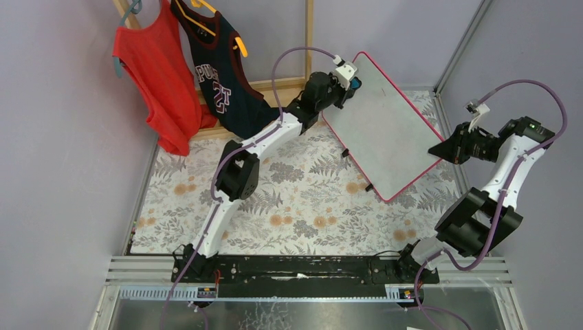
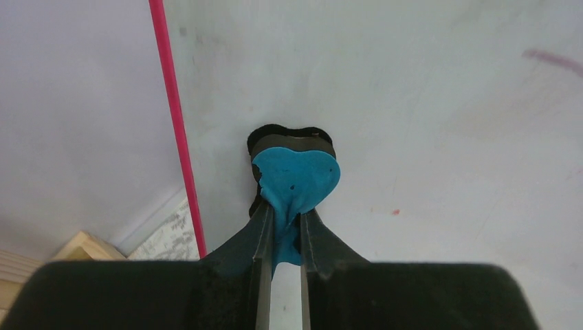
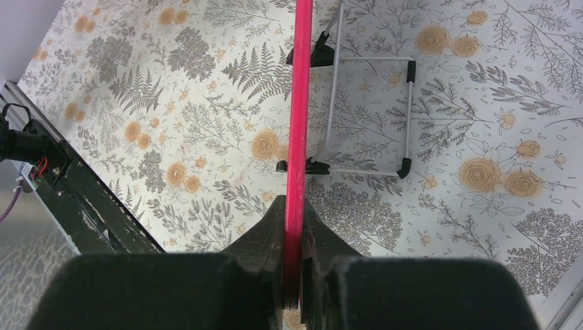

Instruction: Erase the whiteboard

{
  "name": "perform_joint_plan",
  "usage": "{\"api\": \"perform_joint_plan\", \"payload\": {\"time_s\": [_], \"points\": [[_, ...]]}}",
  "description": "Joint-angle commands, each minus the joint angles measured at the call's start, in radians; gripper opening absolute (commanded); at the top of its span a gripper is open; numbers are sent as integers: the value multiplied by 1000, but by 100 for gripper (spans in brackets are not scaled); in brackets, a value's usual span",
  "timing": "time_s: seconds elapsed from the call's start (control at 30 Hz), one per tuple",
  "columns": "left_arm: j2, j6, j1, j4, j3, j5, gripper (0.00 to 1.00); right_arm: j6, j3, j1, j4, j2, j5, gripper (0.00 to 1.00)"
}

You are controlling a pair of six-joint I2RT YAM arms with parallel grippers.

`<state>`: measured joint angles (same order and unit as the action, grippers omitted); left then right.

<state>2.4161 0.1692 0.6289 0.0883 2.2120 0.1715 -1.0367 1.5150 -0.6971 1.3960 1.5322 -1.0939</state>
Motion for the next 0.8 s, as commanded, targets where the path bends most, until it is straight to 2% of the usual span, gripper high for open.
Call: {"api": "perform_joint_plan", "payload": {"time_s": [0.0, 0.17, 0.47, 0.77], "points": [[-77, -27, 5, 204, -29, 0, 0, -130, -65, 70, 75, 24, 191, 0], [-52, -31, 4, 148, -10, 15, 1, -122, -59, 71, 75, 29, 189, 0], [-64, 17, -2, 148, -198, -24, 0, -119, -56, 70, 75, 22, 184, 0], [-15, 23, -14, 77, -144, -66, 0, -118, -61, 74, 75, 20, 181, 0]]}}
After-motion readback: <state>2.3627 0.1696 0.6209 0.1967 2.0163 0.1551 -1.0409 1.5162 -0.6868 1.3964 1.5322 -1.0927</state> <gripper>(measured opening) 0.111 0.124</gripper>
